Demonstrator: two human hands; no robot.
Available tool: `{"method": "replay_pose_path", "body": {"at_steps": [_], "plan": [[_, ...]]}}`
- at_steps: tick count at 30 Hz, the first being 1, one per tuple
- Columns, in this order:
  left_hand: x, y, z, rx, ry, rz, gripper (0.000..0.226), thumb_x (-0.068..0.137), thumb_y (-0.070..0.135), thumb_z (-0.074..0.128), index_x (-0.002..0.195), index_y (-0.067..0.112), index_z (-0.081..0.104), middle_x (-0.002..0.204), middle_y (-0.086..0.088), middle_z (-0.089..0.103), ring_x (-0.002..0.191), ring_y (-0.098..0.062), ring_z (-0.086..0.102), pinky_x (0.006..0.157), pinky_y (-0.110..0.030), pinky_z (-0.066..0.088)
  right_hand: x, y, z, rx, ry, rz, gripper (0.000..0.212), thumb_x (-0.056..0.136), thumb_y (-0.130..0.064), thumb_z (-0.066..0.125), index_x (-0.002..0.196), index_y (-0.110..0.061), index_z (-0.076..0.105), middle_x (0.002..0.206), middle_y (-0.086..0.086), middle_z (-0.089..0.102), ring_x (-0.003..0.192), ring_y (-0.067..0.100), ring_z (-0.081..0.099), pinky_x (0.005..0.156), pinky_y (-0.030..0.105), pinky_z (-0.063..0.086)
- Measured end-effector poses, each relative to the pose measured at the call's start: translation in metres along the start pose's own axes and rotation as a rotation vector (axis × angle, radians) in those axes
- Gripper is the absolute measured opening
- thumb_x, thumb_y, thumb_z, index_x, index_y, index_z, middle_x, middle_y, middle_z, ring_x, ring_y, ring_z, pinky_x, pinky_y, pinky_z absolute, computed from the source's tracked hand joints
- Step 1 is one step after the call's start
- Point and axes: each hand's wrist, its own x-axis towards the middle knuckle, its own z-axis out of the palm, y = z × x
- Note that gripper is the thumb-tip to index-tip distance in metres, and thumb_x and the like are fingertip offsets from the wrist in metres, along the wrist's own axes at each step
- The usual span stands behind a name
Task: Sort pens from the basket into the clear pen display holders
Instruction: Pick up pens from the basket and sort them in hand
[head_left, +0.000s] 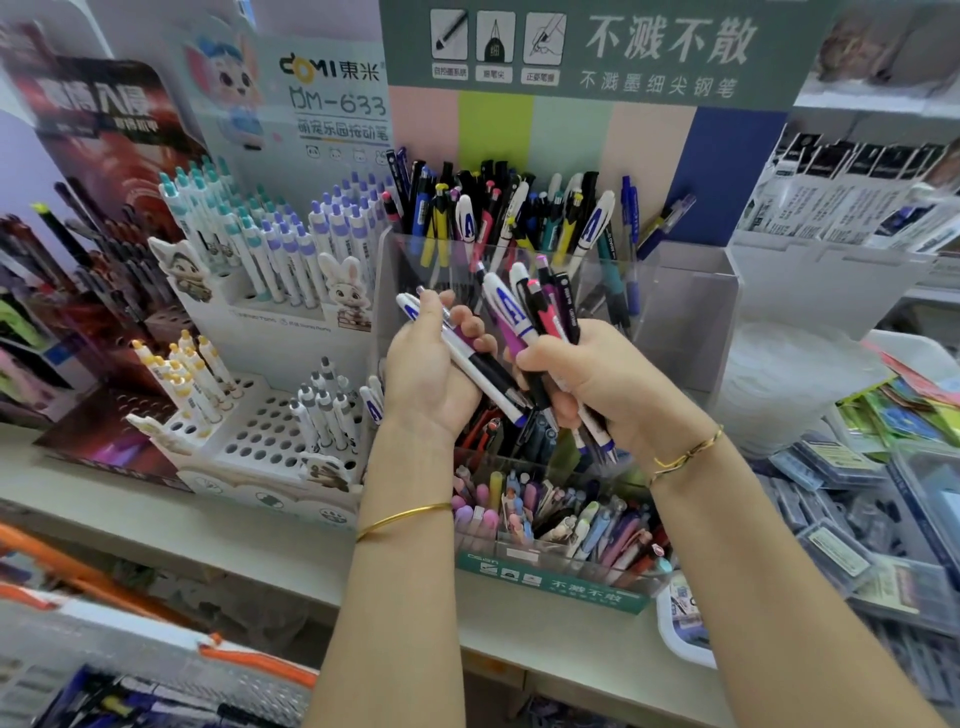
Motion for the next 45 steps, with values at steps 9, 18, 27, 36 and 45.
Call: {"method": "replay_pose_path", "body": {"at_steps": [9,18,27,36,45], "plan": [[-0.01,0.0,0.001,0.127,-0.202,-0.006,0.016,0.102,0.005,0.037,0.1,0.002,0.053,0.086,-0.014,0.071,0.078,-0.025,0.072,0.074,-0.04,0.061,0.011,0.003,-0.007,0.092,0.112,-0.054,0.01,0.083,-0.001,0.055,0.073,0.0,0.056,0.063,0.015,0.052,0.034,0.013,0.036,0.036,0.018,0.032],[-0.013,-0.003,0.009,0.23,-0.249,-0.024,0.021,0.102,0.005,0.037,0.1,0.003,0.058,0.087,-0.014,0.068,0.075,-0.023,0.068,0.07,-0.038,0.06,0.007,0.002,0.005,0.012,0.177,-0.221,0.014,0.084,-0.002,0.069,0.091,0.01,0.066,0.055,-0.001,0.058,0.038,-0.002,0.05,0.039,0.009,0.036],[-0.014,-0.002,0.006,0.157,-0.368,-0.083,0.023,0.101,0.007,0.038,0.101,0.001,0.06,0.09,-0.018,0.071,0.079,-0.028,0.071,0.065,-0.042,0.06,0.014,0.002,-0.002,0.017,0.103,-0.1,0.02,0.086,-0.014,0.069,0.092,0.004,0.067,0.064,0.007,0.059,0.036,0.007,0.043,0.036,0.019,0.035],[-0.015,-0.005,0.015,0.179,-0.389,-0.127,0.024,0.101,0.01,0.039,0.112,0.005,0.06,0.103,-0.019,0.067,0.092,-0.029,0.067,0.089,-0.049,0.054,0.009,0.001,-0.009,0.057,0.05,-0.11,0.003,0.085,-0.01,0.069,0.085,-0.008,0.068,0.067,0.005,0.067,0.058,0.018,0.065,0.052,0.028,0.053],[-0.015,-0.027,0.038,0.26,-0.232,-0.062,0.034,0.105,0.028,0.035,0.124,0.011,0.056,0.092,-0.003,0.074,0.086,-0.016,0.072,0.071,-0.032,0.059,0.002,-0.003,-0.022,0.005,0.05,-0.099,0.01,0.078,-0.01,0.077,0.086,-0.013,0.071,0.075,-0.002,0.071,0.072,0.008,0.069,0.064,0.023,0.056]]}}
